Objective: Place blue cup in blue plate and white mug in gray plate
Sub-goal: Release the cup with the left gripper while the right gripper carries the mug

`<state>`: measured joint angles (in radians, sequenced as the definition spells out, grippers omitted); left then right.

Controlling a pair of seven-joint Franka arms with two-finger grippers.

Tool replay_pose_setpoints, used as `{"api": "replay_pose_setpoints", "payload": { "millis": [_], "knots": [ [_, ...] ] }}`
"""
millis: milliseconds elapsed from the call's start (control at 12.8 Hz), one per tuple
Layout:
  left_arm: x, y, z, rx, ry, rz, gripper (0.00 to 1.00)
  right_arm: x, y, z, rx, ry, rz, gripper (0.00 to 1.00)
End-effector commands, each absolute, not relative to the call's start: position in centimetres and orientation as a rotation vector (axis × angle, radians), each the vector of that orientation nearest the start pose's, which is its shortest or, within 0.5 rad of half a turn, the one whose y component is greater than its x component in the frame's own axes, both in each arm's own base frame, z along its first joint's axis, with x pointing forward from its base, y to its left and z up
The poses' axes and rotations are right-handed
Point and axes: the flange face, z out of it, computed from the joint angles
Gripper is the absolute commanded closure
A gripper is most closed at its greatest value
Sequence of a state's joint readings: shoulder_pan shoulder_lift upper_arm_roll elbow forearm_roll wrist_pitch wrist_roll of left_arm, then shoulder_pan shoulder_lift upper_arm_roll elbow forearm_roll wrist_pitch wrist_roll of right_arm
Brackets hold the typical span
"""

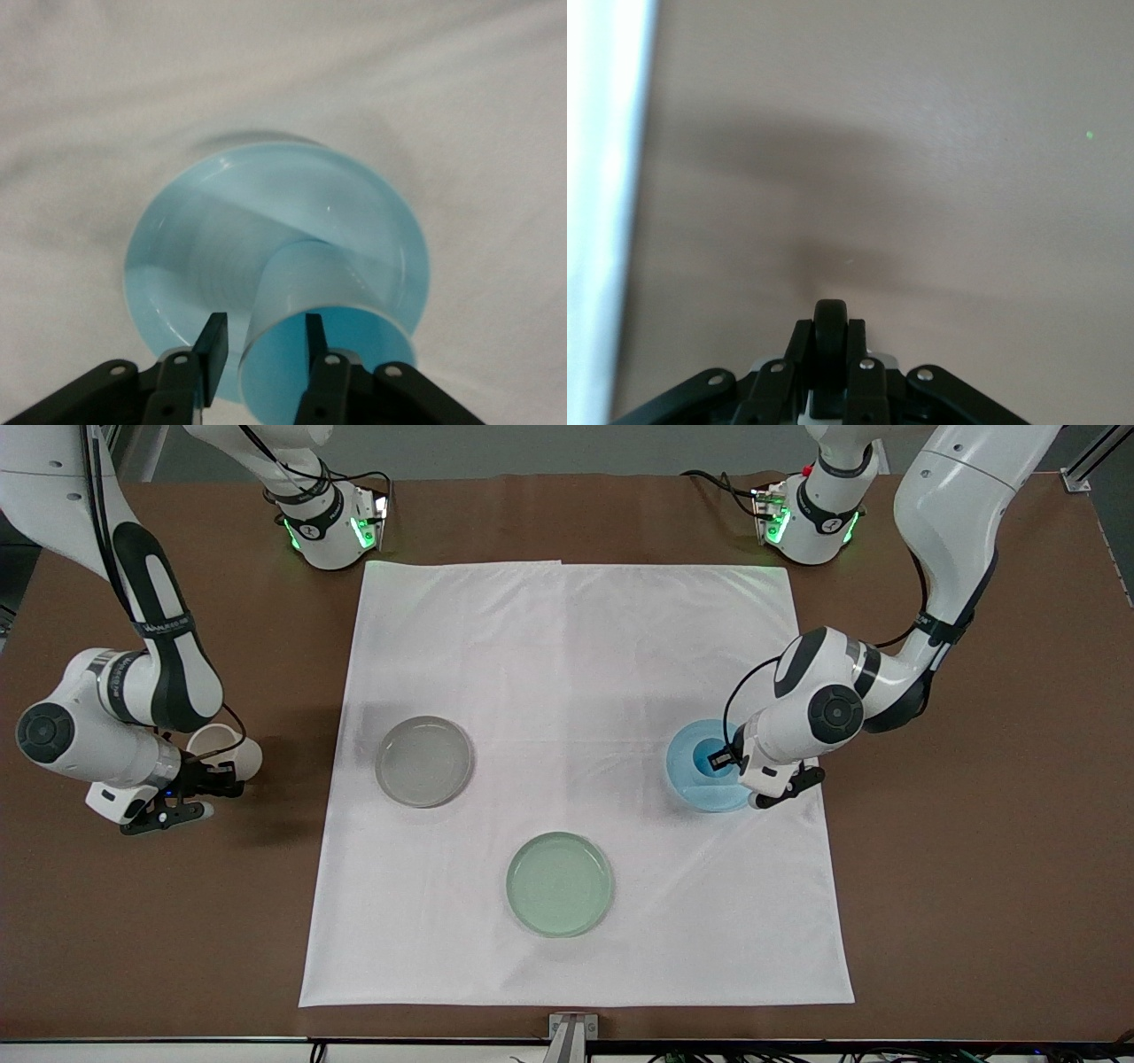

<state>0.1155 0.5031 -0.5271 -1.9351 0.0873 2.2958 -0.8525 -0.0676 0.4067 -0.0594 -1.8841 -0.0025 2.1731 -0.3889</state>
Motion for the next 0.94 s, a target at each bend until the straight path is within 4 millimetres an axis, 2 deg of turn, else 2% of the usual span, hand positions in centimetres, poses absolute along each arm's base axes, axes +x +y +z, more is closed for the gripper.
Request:
{"api": "replay_pose_setpoints", "payload": {
  "millis": [0, 78, 235, 313, 470, 548, 626, 861],
  "knots": [
    [60.7, -21.9, 32.1, -3.217, -0.606, 0.111, 0.0, 62.6, -1.5, 34.2, -3.12, -0.334, 0.204, 1.0],
    [62.8, -20.9, 35.6, -3.23, -0.577, 0.077, 0.0, 62.5, 2.4, 34.7, -3.133, -0.282, 0.189, 1.0],
    [65.7, -18.3, 41.9, -3.226, -0.482, 0.019, 0.0, 61.9, 9.4, 34.9, -3.136, -0.147, 0.18, 1.0],
    [66.4, -16.8, 43.9, -3.176, -0.386, -0.01, 0.0, 61.3, 13.3, 34.6, -3.13, -0.083, 0.176, 1.0],
    [67.0, -13.7, 46.8, -3.067, -0.174, -0.112, 0.0, 60.1, 19.7, 34.4, -3.132, -0.007, 0.116, 1.0],
    [66.9, -12.2, 49.0, -3.022, -0.137, -0.177, 0.0, 59.5, 22.0, 33.8, -3.133, 0.023, 0.097, 1.0],
    [66.3, -10.7, 50.5, -2.992, -0.13, -0.164, 0.0, 59.2, 23.6, 32.7, -3.135, 0.022, 0.092, 1.0],
    [63.4, -8.4, 55.3, -2.924, 0.001, -0.08, 0.0, 59.1, 25.5, 28.9, -3.138, -0.016, 0.07, 1.0]
  ]
}}
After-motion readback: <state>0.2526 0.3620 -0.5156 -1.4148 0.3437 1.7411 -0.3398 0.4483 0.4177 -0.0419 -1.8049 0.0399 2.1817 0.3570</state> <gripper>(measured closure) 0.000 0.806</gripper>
